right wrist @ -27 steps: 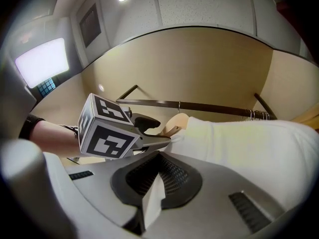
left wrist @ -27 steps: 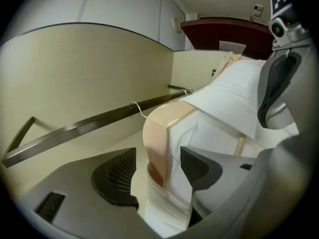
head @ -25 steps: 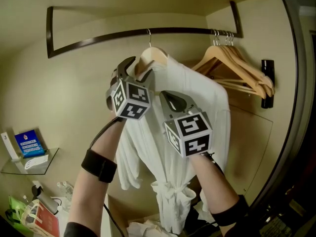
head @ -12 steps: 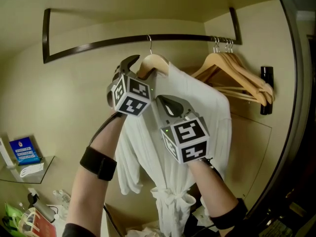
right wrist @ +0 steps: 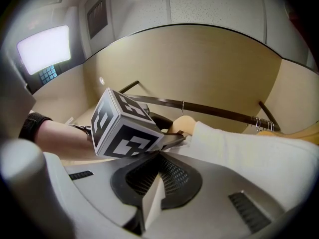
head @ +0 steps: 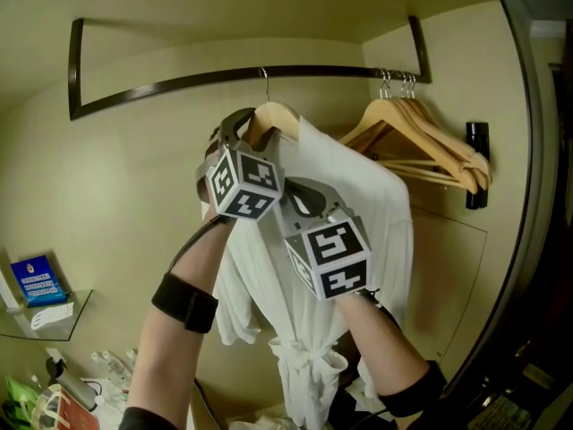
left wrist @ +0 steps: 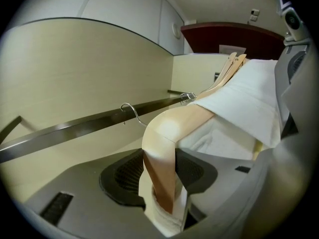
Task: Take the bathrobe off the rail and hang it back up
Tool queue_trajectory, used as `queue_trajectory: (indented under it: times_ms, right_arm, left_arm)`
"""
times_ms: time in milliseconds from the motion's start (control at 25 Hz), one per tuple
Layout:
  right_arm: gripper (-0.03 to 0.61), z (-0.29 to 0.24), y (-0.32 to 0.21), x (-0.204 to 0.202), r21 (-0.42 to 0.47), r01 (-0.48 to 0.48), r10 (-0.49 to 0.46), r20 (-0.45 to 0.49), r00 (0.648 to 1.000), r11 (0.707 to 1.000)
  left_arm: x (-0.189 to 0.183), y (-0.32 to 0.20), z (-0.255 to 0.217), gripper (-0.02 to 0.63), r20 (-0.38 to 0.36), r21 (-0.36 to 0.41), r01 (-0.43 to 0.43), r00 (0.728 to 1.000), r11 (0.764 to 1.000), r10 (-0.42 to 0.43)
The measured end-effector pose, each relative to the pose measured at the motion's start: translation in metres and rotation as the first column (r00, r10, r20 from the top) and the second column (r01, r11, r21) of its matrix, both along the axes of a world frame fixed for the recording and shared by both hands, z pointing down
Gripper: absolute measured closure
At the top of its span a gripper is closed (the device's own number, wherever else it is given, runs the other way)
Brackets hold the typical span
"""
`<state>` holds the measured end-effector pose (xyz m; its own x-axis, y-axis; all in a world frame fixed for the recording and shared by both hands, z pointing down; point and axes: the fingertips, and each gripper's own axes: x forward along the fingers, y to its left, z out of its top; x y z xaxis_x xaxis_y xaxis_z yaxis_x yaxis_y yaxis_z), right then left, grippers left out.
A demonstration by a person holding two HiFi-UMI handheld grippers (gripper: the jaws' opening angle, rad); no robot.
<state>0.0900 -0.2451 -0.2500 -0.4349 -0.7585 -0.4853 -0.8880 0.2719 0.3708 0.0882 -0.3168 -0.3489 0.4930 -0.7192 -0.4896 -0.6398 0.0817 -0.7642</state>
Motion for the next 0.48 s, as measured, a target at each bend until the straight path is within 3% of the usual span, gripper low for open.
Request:
queue_trajectory:
  times_ms: [480]
  right_arm:
    - [0.554,-0.004,0.006,0.003,0.006,-0.018,0.018,0.02,1.0,1.0]
  left_arm:
    - [-0.016,0.006,-0.018,0.422,-0.077,0.013,0.01,0.997,1.0,-0.009]
